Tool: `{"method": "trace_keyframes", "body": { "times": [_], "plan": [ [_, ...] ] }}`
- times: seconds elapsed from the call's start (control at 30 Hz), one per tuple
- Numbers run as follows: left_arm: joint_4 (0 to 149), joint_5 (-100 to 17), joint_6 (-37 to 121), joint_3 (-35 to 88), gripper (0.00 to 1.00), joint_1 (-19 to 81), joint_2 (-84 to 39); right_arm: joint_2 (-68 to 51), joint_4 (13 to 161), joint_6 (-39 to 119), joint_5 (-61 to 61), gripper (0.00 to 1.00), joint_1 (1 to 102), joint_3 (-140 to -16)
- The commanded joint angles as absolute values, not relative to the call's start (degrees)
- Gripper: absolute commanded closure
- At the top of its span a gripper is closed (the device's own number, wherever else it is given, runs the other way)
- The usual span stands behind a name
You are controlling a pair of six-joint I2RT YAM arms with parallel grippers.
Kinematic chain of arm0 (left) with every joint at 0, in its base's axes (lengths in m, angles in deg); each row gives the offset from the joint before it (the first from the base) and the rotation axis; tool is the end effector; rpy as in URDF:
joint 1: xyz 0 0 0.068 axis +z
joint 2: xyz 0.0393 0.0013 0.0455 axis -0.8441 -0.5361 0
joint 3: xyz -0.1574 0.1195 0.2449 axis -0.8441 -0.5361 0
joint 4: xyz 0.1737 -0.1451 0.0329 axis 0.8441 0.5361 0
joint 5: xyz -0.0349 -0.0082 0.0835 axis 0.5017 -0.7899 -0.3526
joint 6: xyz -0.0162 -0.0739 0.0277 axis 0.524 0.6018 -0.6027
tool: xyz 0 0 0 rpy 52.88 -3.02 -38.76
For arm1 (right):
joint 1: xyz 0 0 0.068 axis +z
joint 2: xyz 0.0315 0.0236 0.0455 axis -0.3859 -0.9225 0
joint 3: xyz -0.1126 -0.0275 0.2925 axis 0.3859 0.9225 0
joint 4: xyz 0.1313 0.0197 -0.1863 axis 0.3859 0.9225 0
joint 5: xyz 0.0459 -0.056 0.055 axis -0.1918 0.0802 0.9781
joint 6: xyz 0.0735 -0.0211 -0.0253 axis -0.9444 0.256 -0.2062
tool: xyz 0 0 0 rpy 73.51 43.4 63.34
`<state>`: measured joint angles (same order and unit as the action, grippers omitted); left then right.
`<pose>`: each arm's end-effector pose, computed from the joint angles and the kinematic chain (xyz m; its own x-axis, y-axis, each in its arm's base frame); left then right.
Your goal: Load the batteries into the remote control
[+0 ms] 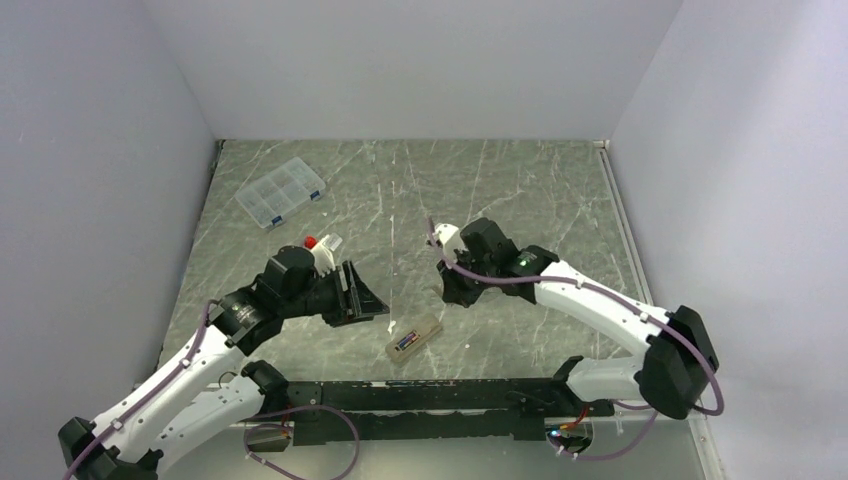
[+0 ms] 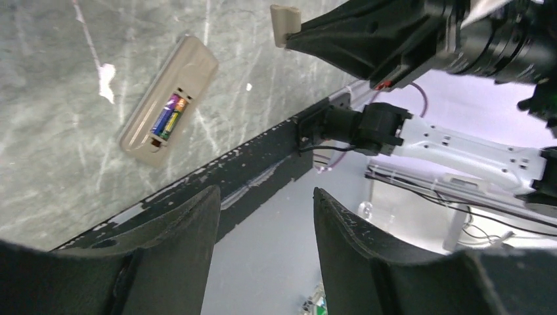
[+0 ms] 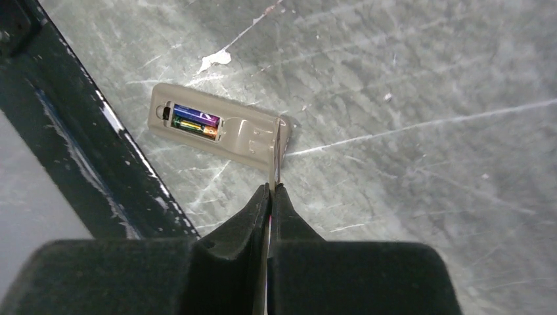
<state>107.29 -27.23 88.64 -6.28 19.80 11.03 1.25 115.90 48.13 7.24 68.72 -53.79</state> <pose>0.0777 -0.0942 0.2934 -0.9256 -0.2793 -0.2555 0.0577 0.5630 -0.8245 0.1478 0.1784 0.2837 -0.5063 -0.5531 -0.6616 -0.8221 0.5413 0.1766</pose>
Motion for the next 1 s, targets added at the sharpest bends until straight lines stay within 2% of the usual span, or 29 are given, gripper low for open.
{"method": "trace_keyframes", "body": {
  "times": [0.0,0.43,0.97],
  "plan": [
    [113.77,-32.02,82.75,-2.89,0.41,20.05,11.82,-1.26,116.28,39.71,19.97,1.00,62.86,-54.41],
    [111.19,-29.92,82.81,-5.19,0.43,20.05,11.76,-11.62,104.56,29.84,38.16,1.00,51.50,-45.69],
    [109.99,-28.55,82.64,-6.30,0.43,20.12,12.16,-23.09,102.17,30.22,39.10,0.93,47.39,-46.86]
  ]
}}
